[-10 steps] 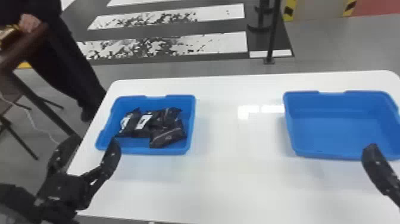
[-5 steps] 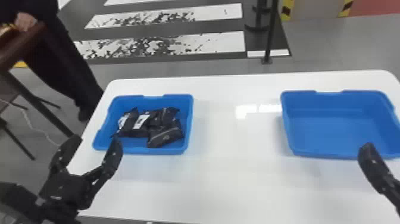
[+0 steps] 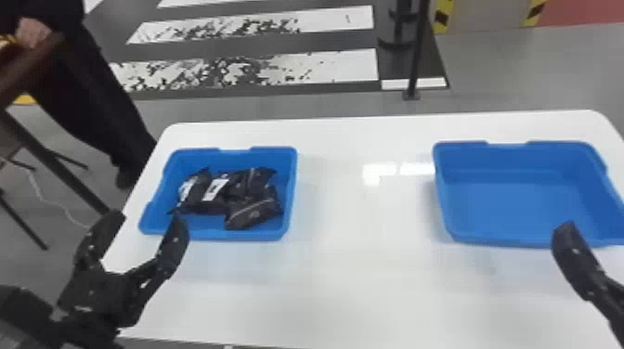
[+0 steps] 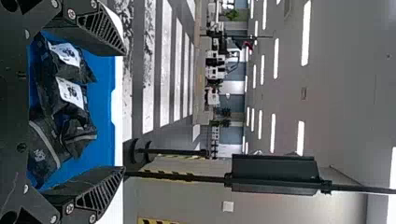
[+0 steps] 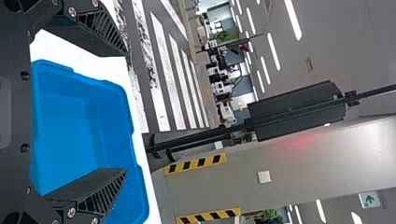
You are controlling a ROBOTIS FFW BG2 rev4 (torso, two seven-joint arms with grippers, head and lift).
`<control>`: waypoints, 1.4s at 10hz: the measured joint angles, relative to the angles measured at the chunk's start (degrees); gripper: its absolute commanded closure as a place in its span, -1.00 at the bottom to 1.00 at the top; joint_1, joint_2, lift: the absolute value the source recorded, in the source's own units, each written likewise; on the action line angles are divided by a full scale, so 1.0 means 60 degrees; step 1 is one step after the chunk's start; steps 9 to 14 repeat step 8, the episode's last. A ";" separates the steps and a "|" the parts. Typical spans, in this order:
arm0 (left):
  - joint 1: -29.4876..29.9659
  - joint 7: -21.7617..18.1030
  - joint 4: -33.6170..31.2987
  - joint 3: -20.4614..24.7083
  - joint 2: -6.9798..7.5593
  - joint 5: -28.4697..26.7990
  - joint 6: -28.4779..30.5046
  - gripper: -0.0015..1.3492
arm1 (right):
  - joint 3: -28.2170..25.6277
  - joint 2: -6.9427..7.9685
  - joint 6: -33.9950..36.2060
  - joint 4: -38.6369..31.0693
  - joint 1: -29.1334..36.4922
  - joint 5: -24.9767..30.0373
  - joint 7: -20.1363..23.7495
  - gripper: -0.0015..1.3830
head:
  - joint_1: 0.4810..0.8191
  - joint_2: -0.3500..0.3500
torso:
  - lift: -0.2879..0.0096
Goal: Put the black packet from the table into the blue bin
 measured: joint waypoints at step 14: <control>0.0000 0.0016 0.0000 -0.0157 0.0013 0.0169 0.0024 -0.75 | 0.0000 0.0000 -0.0001 -0.0001 0.0018 -0.0042 0.0000 -0.81 | 0.27 0.37 | 0.20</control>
